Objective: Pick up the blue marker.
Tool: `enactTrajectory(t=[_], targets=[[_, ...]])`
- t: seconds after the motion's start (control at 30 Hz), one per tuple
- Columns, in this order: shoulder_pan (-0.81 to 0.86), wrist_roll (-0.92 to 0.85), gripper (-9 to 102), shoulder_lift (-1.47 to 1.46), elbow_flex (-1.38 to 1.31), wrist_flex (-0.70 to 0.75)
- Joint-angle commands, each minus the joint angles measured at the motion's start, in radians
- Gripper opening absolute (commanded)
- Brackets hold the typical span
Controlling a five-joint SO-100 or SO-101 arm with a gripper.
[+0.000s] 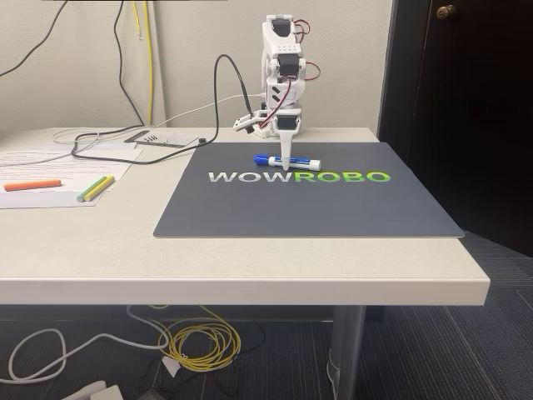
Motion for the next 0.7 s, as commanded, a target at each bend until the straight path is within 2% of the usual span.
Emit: enactTrajectory(t=[0.0,0.67], targets=[[-0.005,0.0,20,0.008,-0.04,0.009],[-0.006,0.003,4,0.009,-0.041,0.009]])
